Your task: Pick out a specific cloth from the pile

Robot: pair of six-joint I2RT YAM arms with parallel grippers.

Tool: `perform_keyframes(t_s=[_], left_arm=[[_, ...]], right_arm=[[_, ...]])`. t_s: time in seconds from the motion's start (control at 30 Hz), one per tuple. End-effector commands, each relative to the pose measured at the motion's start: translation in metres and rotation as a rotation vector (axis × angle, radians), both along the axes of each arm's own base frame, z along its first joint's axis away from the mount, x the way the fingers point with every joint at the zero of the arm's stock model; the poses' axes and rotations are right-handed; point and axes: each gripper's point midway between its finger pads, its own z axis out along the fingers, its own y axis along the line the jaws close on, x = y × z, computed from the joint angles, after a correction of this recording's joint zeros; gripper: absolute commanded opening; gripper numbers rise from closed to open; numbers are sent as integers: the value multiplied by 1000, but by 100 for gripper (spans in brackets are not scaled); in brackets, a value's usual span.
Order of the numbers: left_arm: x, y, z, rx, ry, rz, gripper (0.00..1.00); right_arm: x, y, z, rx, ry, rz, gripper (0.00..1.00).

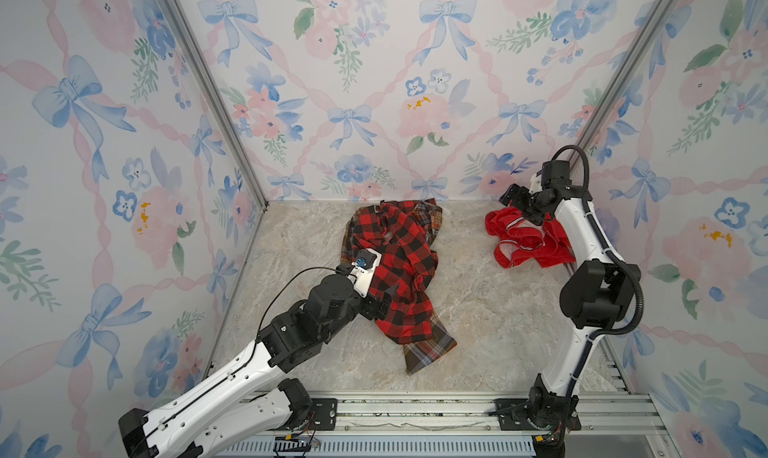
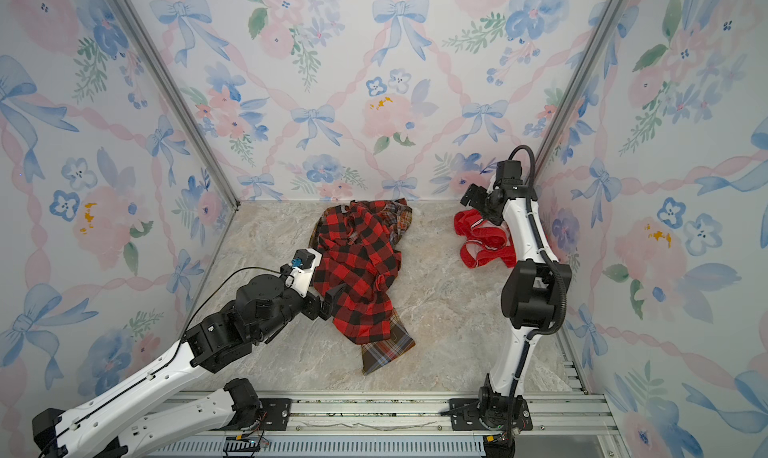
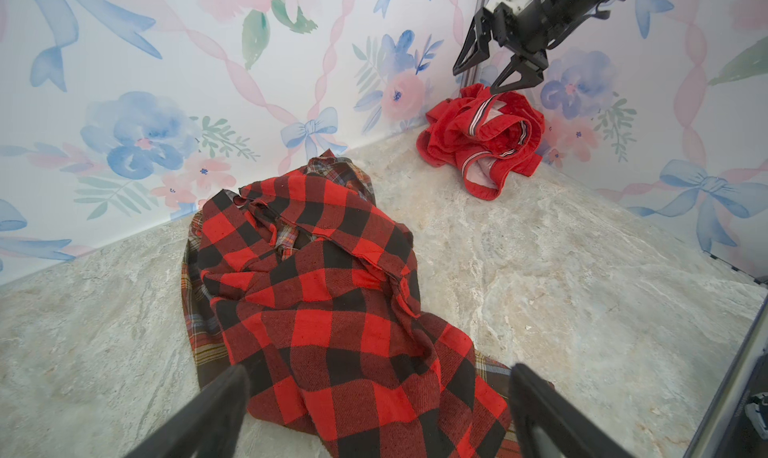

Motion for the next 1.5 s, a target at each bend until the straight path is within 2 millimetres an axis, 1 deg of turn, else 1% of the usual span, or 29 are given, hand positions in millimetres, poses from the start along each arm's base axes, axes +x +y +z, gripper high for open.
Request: perform_keyframes(t_s=[0.0, 0.07, 0.17, 0.27, 0.33, 0.37, 0.4, 0.43, 0.53, 0.57, 0.6, 0.63, 0.73, 0.8, 0.87, 0.93, 1.0, 1.1, 1.17, 1.27, 1.3, 1.33, 1.4, 1.47], left_arm=[[1, 1, 8, 8, -20, -8, 98], [3, 5, 7, 9, -26, 14, 98], [7, 18, 5, 9, -31, 68, 98], [13, 36, -1, -2, -24, 139, 98], [19, 56, -4, -13, -26, 234, 98], [21, 70, -8, -12, -32, 301, 98], [24, 90, -13, -5, -45, 405, 98], [25, 115, -28, 32, -56, 524, 98], [18, 182, -57, 152, -147, 859, 98], [13, 194, -56, 140, -184, 927, 98], [12, 197, -58, 120, -199, 944, 98], [14, 195, -60, 107, -225, 940, 98], [17, 196, -78, 134, -291, 947, 98], [10, 212, -90, 167, -289, 1048, 98], [4, 224, -102, 210, -280, 1103, 98], [1, 236, -117, 227, -269, 1140, 98], [3, 241, -129, 211, -268, 1135, 98], [9, 249, -144, 136, -272, 1106, 98], [16, 254, -145, 73, -280, 1076, 98], [23, 259, -143, -46, -314, 1021, 98], [26, 261, -149, -53, -295, 1015, 98], [27, 266, -150, -75, -290, 1022, 98], [33, 270, -153, -120, -276, 1007, 98], [43, 268, -154, -125, -254, 975, 98]], right_arm=[[-27, -2, 16, -3, 9, 3, 97], [-43, 0, 25, -5, -20, 5, 97], [-76, 2, 34, 4, -76, -2, 97], [-119, 3, 38, 0, -143, -11, 97], [-154, 5, 45, -51, -218, -17, 97], [-169, 5, 45, -84, -247, -27, 97], [-188, 3, 43, -131, -283, -46, 97], [-204, -1, 40, -179, -322, -65, 97], [-241, -15, 17, -286, -387, -120, 97], [-251, -19, 7, -309, -387, -139, 97], [-262, -24, -1, -326, -385, -171, 97], [-273, -26, -8, -331, -388, -191, 97], [-294, -27, -28, -378, -391, -190, 97], [-303, -28, -39, -442, -390, -170, 97], [-307, -29, -48, -485, -387, -152, 97], [-305, -28, -56, -510, -389, -134, 97], [-298, -28, -66, -535, -376, -117, 97], [-282, -28, -83, -564, -351, -96, 97], [-269, -27, -93, -582, -354, -80, 97], [-250, -23, -106, -581, -387, -68, 97], [-245, -21, -108, -576, -407, -66, 97], [-240, -20, -113, -576, -391, -56, 97], [-226, -14, -109, -575, -423, -24, 97], [-213, -7, -109, -568, -453, 18, 97]])
